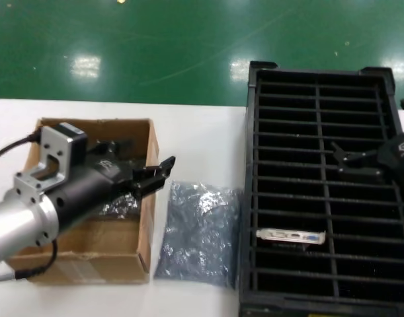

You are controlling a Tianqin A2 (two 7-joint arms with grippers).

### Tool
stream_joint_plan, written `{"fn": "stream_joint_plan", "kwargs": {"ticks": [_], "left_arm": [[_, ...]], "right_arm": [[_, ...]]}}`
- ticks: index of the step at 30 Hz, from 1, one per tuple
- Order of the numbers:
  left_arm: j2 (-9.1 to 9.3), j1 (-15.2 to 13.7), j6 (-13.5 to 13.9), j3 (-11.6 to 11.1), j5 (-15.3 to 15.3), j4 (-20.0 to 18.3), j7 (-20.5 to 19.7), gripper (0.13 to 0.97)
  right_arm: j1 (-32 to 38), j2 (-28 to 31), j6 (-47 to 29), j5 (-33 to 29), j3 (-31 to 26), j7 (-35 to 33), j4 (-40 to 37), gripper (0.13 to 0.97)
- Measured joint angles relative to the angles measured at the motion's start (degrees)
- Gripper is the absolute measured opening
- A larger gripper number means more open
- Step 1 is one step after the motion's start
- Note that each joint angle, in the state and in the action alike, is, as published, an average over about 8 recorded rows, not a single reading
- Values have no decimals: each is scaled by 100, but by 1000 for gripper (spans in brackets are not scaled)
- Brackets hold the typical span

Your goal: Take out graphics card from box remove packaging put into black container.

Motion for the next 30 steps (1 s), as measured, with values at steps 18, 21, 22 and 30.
{"fn": "stream_joint_plan", "kwargs": {"ticks": [18, 21, 22, 30], "left_arm": [[1034, 1626, -672, -2459, 991, -817, 1700, 800], [1111, 1664, -748, -2452, 763, -741, 1947, 851], [1141, 1679, -776, -2452, 681, -714, 2039, 868], [1392, 1806, -1009, -2458, 11, -486, 2804, 938]], "right_arm": [[-132, -25, 212, 314, -24, -225, -41, 966], [-207, -39, 332, 492, -38, -354, -65, 966], [-234, -45, 376, 556, -43, -401, -74, 966], [-460, -88, 738, 1093, -84, -786, -145, 966]]}}
